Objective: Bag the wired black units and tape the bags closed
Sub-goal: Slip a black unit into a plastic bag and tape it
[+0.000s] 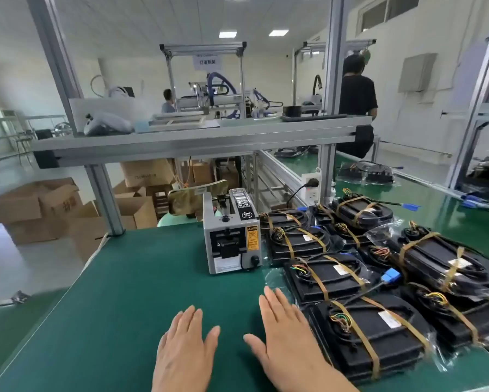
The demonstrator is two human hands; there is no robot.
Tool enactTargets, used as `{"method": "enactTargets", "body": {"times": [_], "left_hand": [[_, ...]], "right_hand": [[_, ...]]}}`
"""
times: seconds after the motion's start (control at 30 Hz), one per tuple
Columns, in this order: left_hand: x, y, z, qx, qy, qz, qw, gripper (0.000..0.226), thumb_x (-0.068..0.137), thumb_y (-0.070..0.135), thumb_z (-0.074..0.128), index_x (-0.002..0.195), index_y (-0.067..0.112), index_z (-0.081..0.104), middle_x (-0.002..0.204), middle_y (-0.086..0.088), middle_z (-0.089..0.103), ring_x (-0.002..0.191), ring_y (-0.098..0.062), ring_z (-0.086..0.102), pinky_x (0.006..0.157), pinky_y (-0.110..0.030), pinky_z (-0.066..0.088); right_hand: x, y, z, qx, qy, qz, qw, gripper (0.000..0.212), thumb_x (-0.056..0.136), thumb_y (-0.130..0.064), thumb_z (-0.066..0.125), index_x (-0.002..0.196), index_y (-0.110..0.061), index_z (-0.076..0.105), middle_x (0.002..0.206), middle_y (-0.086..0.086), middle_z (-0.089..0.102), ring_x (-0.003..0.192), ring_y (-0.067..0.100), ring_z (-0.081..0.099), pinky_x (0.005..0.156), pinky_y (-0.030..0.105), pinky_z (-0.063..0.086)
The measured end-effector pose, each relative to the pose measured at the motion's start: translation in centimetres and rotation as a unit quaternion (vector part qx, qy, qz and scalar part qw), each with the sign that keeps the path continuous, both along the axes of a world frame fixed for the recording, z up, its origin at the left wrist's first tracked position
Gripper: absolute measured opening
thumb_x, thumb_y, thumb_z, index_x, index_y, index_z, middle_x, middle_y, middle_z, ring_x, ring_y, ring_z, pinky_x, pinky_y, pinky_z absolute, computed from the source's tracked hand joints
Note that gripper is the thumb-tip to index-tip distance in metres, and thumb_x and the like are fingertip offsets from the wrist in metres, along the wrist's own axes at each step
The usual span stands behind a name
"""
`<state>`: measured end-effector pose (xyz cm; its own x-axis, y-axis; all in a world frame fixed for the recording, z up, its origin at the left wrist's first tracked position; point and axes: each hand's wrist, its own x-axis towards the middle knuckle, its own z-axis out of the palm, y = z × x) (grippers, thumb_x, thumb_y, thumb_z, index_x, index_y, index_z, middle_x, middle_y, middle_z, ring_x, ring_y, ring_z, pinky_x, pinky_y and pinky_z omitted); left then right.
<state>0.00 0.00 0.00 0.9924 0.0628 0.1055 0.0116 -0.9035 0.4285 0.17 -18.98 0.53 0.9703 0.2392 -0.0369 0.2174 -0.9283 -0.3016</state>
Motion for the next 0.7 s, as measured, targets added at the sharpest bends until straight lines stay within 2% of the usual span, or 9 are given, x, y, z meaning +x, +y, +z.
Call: {"method": "enactTargets", "body": {"times": [0.13, 0.2, 0.27, 0.43, 0.53, 0.6, 0.63, 0.67, 0.7], "left_hand": [[0.5, -0.2, -1.4, 0.077, -0.028, 0.015, 0.997, 0.066, 0.1, 0.061, 0.023, 0.157, 0.03, 0.01, 0.165, 0.014, -0.002, 0.152, -0.008, -0.001, 0.121, -0.029, 0.008], [0.7, -0.5, -1.3, 0.093, -0.015, 0.007, 0.996, 0.068, 0.098, 0.065, 0.023, 0.157, 0.033, 0.01, 0.165, 0.016, -0.004, 0.152, -0.007, -0.002, 0.121, -0.029, 0.006], [1.3, -0.3, -1.3, 0.088, -0.012, -0.001, 0.996, 0.069, 0.098, 0.066, 0.023, 0.156, 0.033, 0.011, 0.164, 0.016, -0.005, 0.152, -0.007, -0.002, 0.12, -0.029, 0.006], [0.6, -0.9, -1.0, 0.138, -0.013, 0.02, 0.99, 0.069, 0.096, 0.068, 0.025, 0.156, 0.035, 0.013, 0.164, 0.017, -0.005, 0.152, -0.006, -0.002, 0.12, -0.027, 0.005], [0.6, -1.3, -0.8, 0.128, -0.023, 0.012, 0.991, 0.085, 0.08, 0.074, 0.006, 0.155, 0.035, 0.018, 0.164, 0.015, -0.001, 0.152, -0.007, 0.004, 0.12, -0.028, 0.008], [0.6, -1.7, -0.4, 0.139, -0.028, 0.01, 0.99, 0.098, 0.074, 0.072, 0.005, 0.142, 0.021, 0.053, 0.156, 0.002, 0.038, 0.141, -0.012, 0.04, 0.112, -0.041, 0.034], [0.7, -1.4, -0.9, 0.138, -0.058, 0.01, 0.989, 0.095, 0.08, 0.072, 0.011, 0.117, 0.01, 0.073, 0.132, -0.007, 0.064, 0.124, -0.01, 0.059, 0.097, -0.045, 0.049], [0.7, -1.1, -1.5, 0.126, -0.121, 0.007, 0.985, 0.09, 0.089, 0.067, 0.016, 0.09, 0.004, 0.08, 0.105, -0.013, 0.075, 0.115, 0.004, 0.061, 0.083, -0.036, 0.053], [0.5, -1.2, -1.4, 0.113, -0.187, 0.02, 0.976, 0.086, 0.093, 0.063, 0.021, 0.075, 0.003, 0.08, 0.088, -0.015, 0.077, 0.119, 0.015, 0.051, 0.077, -0.031, 0.048]], "right_hand": [[1.0, 0.4, -1.1, -0.043, -0.088, -0.04, 0.994, 0.079, 0.095, -0.065, 0.02, 0.142, -0.01, 0.051, 0.157, 0.001, 0.033, 0.143, 0.017, 0.038, 0.116, 0.04, 0.026], [2.2, 0.2, -2.5, -0.037, -0.089, -0.012, 0.995, 0.083, 0.095, -0.069, 0.017, 0.152, -0.012, 0.034, 0.164, 0.0, 0.019, 0.151, 0.015, 0.019, 0.12, 0.04, 0.01], [2.6, -0.2, -3.1, -0.067, 0.022, -0.002, 0.998, 0.085, 0.092, -0.072, 0.023, 0.158, -0.02, 0.007, 0.166, -0.003, -0.008, 0.152, 0.017, -0.009, 0.121, 0.044, -0.004], [3.2, -0.1, -3.2, -0.104, 0.059, 0.003, 0.993, 0.098, 0.083, -0.083, 0.012, 0.158, -0.021, 0.002, 0.165, -0.002, -0.014, 0.152, 0.019, -0.013, 0.121, 0.046, -0.006], [3.1, -0.1, -3.0, -0.09, 0.055, 0.002, 0.994, 0.113, 0.068, -0.089, -0.002, 0.158, -0.021, 0.003, 0.165, -0.001, -0.013, 0.152, 0.02, -0.012, 0.121, 0.045, -0.006], [2.5, 0.1, -2.4, -0.02, -0.003, 0.0, 1.0, 0.13, 0.052, -0.085, -0.019, 0.156, -0.019, 0.023, 0.166, 0.001, 0.007, 0.153, 0.016, 0.008, 0.121, 0.042, 0.0], [2.0, 0.2, -1.9, -0.009, -0.081, 0.001, 0.997, 0.128, 0.062, -0.083, -0.02, 0.144, -0.013, 0.049, 0.158, 0.004, 0.035, 0.144, 0.013, 0.035, 0.12, 0.038, 0.006], [1.3, -0.1, -1.9, -0.024, -0.113, 0.0, 0.993, 0.115, 0.08, -0.082, -0.007, 0.113, -0.006, 0.074, 0.134, 0.004, 0.063, 0.122, 0.009, 0.06, 0.118, 0.031, 0.012], [0.8, 0.1, -2.3, 0.039, -0.112, -0.009, 0.993, 0.095, 0.09, -0.077, 0.02, 0.083, -0.004, 0.08, 0.114, 0.001, 0.073, 0.105, 0.004, 0.067, 0.118, 0.025, 0.012]]}}
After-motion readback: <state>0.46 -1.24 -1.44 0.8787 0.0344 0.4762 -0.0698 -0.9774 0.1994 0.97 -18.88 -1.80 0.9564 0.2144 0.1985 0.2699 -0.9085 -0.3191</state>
